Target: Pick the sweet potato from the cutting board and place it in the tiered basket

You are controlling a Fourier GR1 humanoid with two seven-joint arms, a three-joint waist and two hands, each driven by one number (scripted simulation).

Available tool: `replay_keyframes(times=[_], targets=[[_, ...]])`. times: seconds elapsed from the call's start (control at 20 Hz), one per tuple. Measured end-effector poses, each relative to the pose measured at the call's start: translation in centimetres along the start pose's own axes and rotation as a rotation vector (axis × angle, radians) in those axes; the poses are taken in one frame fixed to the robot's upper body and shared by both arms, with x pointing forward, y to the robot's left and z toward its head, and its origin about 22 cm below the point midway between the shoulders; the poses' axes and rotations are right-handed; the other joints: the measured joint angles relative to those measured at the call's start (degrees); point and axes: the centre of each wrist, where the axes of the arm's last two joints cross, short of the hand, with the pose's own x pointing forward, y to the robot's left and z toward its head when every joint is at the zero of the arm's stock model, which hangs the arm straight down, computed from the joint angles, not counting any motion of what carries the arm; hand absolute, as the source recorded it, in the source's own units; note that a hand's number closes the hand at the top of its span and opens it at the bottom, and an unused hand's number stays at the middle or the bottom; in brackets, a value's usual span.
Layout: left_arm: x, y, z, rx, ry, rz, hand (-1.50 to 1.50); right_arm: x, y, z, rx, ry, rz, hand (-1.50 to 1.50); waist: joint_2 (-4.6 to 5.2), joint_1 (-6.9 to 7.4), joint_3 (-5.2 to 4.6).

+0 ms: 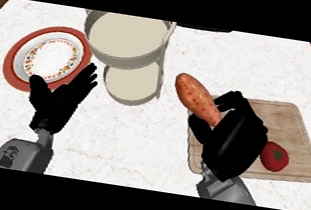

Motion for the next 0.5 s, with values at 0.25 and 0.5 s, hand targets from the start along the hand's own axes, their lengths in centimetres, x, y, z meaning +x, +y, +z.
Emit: replay_keyframes(times=[0.25, 0.5], targets=[[0.3, -0.4, -0.1, -0.018, -0.009, -0.003, 0.00, 1.6, -1.1, -1.5, -0.057, -0.003, 0.025, 1.50, 0.42, 1.14, 0.08], [0.7, -1.0, -0.3, -0.047, -0.019, -0.005, 0.00, 3.5, -2.3, -3.8, -0.114, 0.016, 0.033, 1.50, 0.92, 2.61, 0.23]])
